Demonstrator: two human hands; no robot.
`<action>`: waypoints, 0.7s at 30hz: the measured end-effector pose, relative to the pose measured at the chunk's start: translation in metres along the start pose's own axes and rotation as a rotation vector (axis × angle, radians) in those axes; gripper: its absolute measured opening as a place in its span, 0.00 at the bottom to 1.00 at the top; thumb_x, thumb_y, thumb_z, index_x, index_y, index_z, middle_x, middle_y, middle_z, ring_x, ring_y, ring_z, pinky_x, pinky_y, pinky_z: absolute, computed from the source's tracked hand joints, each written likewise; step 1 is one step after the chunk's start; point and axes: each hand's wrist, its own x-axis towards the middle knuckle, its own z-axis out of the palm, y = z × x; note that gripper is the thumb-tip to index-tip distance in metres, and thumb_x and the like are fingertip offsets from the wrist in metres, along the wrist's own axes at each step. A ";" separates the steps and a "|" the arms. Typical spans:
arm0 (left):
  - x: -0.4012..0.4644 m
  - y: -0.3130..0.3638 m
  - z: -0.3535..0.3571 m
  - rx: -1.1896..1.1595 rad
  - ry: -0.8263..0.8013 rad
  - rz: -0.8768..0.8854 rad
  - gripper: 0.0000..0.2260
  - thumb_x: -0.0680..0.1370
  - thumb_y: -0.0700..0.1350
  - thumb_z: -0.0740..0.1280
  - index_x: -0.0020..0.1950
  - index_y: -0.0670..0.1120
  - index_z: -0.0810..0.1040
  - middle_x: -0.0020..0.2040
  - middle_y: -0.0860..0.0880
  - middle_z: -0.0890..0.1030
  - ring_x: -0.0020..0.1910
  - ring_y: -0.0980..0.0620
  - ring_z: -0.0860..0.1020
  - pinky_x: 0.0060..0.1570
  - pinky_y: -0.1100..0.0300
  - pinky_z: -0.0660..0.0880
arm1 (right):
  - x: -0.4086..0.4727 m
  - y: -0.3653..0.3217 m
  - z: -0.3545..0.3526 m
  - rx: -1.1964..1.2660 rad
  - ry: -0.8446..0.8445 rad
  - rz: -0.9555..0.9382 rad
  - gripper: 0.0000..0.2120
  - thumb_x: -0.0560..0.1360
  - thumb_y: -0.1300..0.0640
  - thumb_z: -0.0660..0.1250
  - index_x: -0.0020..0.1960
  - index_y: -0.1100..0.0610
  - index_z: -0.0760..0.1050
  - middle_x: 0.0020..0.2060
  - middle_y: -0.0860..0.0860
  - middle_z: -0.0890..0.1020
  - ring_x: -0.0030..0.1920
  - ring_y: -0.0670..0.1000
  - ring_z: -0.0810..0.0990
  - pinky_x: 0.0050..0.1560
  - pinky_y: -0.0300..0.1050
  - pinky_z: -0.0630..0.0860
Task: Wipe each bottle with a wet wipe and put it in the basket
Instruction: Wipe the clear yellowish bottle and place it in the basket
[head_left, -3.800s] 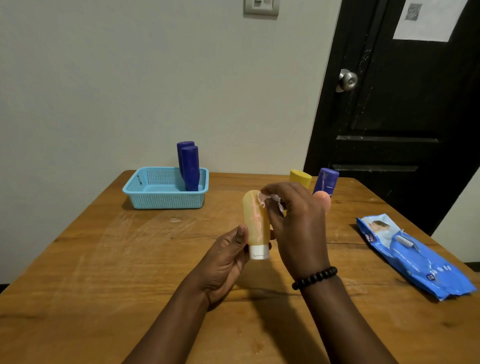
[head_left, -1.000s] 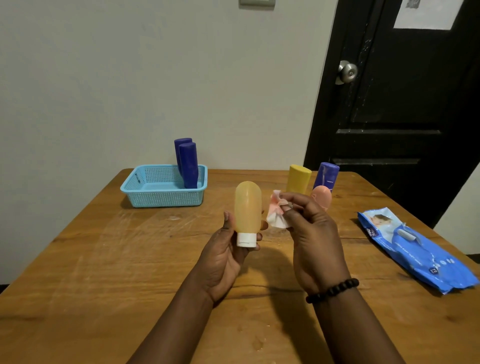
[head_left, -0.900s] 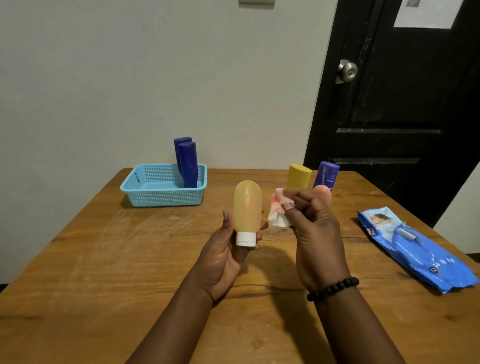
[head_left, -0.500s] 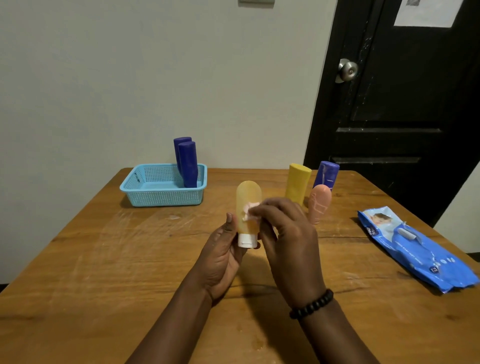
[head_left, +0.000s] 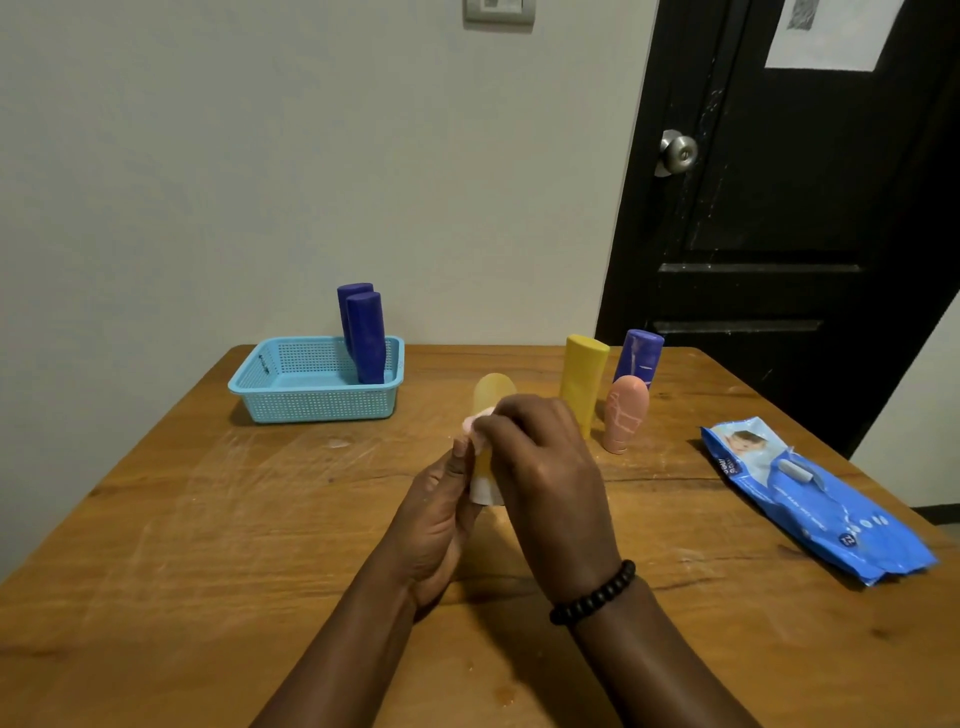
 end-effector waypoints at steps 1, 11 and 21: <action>0.000 0.000 0.001 -0.002 -0.006 0.000 0.20 0.79 0.53 0.60 0.62 0.42 0.81 0.62 0.39 0.81 0.62 0.47 0.79 0.65 0.51 0.74 | 0.005 0.004 0.000 0.006 0.015 0.021 0.11 0.68 0.61 0.69 0.51 0.61 0.81 0.49 0.56 0.81 0.50 0.55 0.79 0.40 0.44 0.80; 0.001 0.007 0.003 -0.086 -0.040 -0.056 0.20 0.78 0.48 0.64 0.67 0.40 0.75 0.57 0.38 0.83 0.55 0.47 0.80 0.58 0.51 0.77 | 0.025 0.025 -0.019 1.013 0.102 0.851 0.13 0.77 0.64 0.66 0.51 0.47 0.81 0.44 0.41 0.83 0.45 0.40 0.82 0.40 0.36 0.80; 0.005 0.002 -0.003 -0.056 -0.063 -0.030 0.28 0.72 0.50 0.76 0.68 0.41 0.75 0.57 0.44 0.82 0.53 0.51 0.80 0.53 0.56 0.78 | 0.015 0.024 -0.008 1.372 0.046 1.029 0.08 0.78 0.65 0.63 0.50 0.61 0.81 0.48 0.52 0.85 0.50 0.51 0.82 0.51 0.46 0.80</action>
